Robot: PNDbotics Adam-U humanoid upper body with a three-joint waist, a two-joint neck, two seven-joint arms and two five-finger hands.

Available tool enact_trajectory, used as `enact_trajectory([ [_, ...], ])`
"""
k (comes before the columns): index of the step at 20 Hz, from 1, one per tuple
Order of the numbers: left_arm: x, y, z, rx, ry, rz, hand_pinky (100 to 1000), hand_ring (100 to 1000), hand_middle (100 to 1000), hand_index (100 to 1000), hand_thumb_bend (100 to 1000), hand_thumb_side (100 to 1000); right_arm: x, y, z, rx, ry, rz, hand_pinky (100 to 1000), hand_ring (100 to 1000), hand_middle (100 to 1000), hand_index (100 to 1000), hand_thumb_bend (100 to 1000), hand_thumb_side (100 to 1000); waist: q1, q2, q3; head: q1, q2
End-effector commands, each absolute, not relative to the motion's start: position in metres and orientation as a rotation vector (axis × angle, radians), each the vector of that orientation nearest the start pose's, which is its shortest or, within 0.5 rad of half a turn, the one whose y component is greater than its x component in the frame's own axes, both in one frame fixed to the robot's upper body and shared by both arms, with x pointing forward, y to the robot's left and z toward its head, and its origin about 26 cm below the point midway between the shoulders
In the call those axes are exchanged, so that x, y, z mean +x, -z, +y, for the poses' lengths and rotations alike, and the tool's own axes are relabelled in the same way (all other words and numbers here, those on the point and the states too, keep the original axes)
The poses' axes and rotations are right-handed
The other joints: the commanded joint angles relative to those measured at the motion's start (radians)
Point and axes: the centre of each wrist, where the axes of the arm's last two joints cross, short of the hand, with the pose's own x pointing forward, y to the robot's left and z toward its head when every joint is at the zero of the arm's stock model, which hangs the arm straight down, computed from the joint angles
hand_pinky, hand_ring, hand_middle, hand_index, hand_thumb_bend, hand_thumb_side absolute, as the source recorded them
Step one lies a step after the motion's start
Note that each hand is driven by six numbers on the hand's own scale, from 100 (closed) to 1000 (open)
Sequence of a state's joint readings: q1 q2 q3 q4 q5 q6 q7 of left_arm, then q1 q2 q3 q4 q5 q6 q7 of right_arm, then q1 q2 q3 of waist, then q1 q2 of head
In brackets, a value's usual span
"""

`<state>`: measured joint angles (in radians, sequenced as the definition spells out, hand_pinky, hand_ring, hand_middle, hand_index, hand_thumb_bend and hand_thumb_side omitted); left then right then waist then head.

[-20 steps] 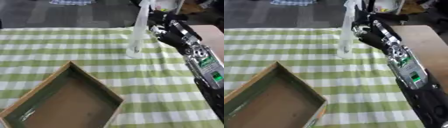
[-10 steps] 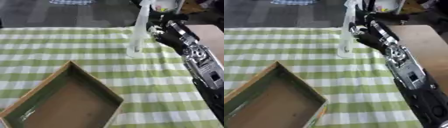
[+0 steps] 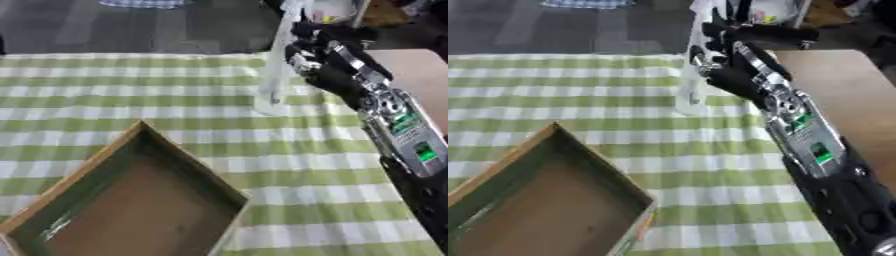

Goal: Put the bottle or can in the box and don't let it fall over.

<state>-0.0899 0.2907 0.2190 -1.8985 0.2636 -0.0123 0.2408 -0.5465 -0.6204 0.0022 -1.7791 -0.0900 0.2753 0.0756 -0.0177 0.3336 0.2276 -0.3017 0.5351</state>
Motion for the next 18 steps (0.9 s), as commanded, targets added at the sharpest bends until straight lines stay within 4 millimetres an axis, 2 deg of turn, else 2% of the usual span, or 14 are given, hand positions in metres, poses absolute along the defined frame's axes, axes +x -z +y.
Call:
enact_trajectory([
  [1,0.279,-0.141,0.341,0.277,-0.253,-2.056,1000,613,797,791,183,860,0.342,-0.279,-0.303,-0.380,-0.575,-2.013,966,1000,1000,1000,100,496,0.001,-0.014,0.003,-0.003,-0.007],
  [8,0.279,-0.141,0.340,0.274,-0.250,-2.057,1000,613,797,791,183,861,0.340,-0.280,-0.307,-0.416,-0.541,-2.024,965,1000,1000,1000,100,476,0.002,-0.009,0.007,-0.003,-0.010],
  [18,0.279,-0.141,0.341,0.275,-0.245,-2.058,1000,615,799,792,182,860,0.331,-0.281,-0.327,-0.528,-0.431,-2.020,965,1000,1000,1000,100,446,0.008,-0.006,-0.006,-0.004,-0.017],
])
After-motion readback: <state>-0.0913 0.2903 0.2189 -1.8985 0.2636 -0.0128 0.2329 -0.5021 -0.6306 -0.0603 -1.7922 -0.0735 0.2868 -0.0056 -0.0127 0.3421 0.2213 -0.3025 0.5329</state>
